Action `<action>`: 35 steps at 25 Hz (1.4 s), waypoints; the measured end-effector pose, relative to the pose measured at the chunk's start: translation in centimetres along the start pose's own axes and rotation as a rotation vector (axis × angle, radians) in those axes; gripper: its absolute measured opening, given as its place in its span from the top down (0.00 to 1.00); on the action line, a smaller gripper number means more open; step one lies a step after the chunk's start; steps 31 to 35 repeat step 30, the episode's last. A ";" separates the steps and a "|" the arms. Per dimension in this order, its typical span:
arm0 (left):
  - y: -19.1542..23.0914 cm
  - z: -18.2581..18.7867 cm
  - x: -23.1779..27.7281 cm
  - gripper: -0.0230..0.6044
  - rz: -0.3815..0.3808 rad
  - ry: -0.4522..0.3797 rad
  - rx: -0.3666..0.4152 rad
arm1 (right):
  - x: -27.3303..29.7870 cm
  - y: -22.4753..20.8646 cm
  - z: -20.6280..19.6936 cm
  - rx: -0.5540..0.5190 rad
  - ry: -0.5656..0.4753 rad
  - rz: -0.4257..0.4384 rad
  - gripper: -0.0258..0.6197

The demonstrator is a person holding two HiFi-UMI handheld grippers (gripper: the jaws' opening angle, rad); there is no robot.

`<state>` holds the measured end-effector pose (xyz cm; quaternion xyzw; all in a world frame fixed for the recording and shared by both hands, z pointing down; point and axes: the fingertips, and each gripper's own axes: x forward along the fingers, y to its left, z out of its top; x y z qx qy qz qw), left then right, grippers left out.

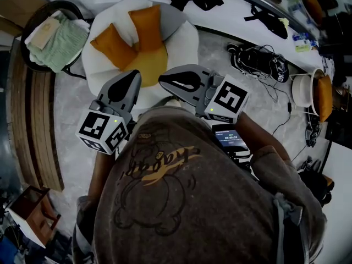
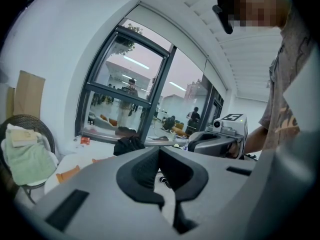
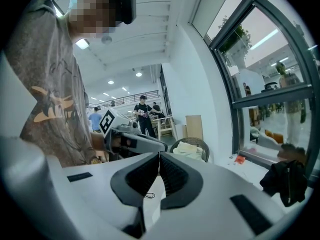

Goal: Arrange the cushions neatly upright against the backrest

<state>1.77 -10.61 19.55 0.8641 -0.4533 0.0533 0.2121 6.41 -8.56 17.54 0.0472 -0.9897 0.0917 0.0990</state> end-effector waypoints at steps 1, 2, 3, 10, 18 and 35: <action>0.0 -0.1 0.0 0.96 -0.003 0.001 -0.001 | 0.0 0.1 -0.1 0.000 0.002 0.002 0.93; 0.0 -0.2 0.0 0.96 -0.006 0.002 -0.002 | 0.1 0.1 -0.1 0.000 0.004 0.003 0.93; 0.0 -0.2 0.1 0.96 -0.009 0.004 -0.003 | 0.1 0.1 -0.2 0.002 0.005 0.002 0.93; -0.5 -0.4 0.2 0.96 -0.026 0.016 -0.005 | -0.3 0.6 -0.2 0.002 0.015 0.007 0.93; -0.9 -0.7 0.7 0.96 -0.056 0.029 -0.006 | -0.8 0.4 -0.3 0.007 0.017 -0.025 0.93; -0.5 -2.4 -0.6 0.96 -0.055 0.078 -0.030 | -0.4 1.4 -2.1 0.013 0.061 -0.038 0.93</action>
